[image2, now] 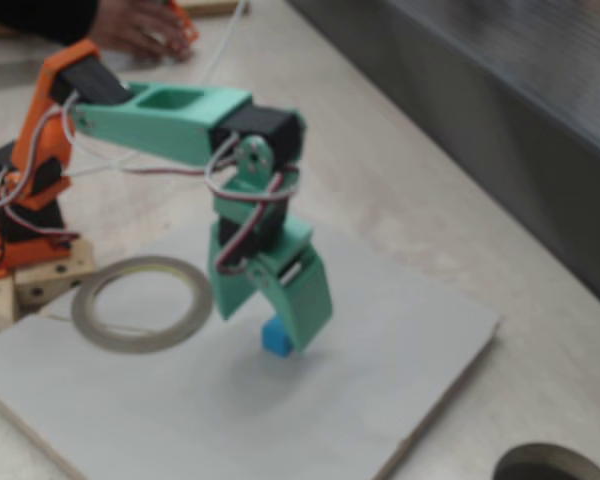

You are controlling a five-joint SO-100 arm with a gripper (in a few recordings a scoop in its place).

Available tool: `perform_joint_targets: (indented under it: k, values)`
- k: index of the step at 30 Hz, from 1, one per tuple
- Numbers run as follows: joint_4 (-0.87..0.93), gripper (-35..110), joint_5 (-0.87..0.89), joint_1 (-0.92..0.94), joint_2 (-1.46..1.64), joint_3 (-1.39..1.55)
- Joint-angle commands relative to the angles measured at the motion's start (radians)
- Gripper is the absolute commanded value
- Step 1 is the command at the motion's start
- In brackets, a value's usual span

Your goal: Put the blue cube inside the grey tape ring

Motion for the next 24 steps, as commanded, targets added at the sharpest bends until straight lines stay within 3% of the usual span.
perform_joint_targets:
  k: [1, 9, 17, 24]
  values:
    - [0.011, 66, 0.009, -0.011, -0.063, -0.077]
    - [0.011, 65, 0.011, -0.011, -0.074, -0.081]
    - [-0.084, 37, 0.011, -0.011, -0.072, -0.084]
    - [-0.184, 21, 0.012, -0.011, -0.072, -0.083]
